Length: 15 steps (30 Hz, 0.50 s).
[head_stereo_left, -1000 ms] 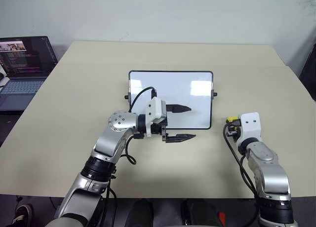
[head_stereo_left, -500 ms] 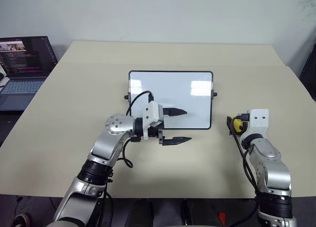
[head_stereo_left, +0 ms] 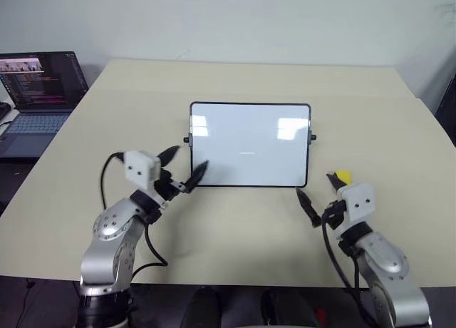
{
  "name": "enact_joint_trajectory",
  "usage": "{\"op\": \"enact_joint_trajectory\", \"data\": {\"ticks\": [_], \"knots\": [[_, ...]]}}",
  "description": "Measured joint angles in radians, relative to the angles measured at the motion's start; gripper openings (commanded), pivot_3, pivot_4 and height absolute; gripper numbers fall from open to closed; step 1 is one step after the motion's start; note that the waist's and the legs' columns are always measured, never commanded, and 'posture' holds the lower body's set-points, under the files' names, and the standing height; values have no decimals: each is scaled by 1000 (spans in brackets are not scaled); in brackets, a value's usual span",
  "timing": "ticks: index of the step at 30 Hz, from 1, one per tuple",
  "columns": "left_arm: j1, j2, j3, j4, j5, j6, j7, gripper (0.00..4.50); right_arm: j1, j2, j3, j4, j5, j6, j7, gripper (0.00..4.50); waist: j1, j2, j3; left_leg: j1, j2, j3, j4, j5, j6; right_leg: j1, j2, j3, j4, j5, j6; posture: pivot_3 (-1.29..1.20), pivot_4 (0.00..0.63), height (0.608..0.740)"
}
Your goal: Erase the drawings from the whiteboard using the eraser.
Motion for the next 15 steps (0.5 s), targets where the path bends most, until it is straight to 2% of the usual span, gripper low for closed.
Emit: {"op": "enact_joint_trajectory", "data": {"ticks": [5, 15], "knots": [[88, -56, 10, -82, 85, 5, 170, 4500, -9, -13, -12, 91, 42, -108, 56, 4461, 0, -1, 0, 7, 0, 0, -1, 0, 0, 5, 0, 0, 0, 0, 0, 0, 150, 740], [124, -53, -6, -80, 156, -35, 222, 4500, -41, -39, -39, 133, 80, -162, 95, 4461, 0, -1, 0, 7, 0, 0, -1, 0, 0, 7, 0, 0, 0, 0, 0, 0, 150, 740]]}}
